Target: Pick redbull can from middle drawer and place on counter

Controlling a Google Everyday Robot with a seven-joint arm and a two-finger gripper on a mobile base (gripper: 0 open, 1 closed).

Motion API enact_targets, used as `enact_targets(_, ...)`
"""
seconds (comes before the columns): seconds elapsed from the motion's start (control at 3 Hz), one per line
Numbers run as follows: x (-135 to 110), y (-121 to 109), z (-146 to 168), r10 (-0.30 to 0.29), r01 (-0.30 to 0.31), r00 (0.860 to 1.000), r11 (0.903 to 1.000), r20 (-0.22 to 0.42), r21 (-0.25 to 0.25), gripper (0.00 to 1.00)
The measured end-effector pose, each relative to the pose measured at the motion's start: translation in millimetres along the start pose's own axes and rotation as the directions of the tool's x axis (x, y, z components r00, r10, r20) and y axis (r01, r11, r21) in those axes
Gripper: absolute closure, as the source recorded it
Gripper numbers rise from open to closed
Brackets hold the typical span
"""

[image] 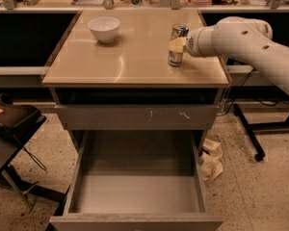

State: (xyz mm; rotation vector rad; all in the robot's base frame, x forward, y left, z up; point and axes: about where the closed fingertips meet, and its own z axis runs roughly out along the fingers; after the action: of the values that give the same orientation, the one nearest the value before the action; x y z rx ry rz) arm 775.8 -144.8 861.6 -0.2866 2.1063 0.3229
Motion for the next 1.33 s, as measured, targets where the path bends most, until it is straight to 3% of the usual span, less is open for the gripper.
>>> enact_targets(0.33,2.6,0.8,0.8,0.000,0.000,1.000,1.0000,-0.004,-0.002,0.82)
enact_targets(1.33,2.6,0.9,0.9,0.000,0.000,1.000,1.0000,-0.004,-0.002,0.12)
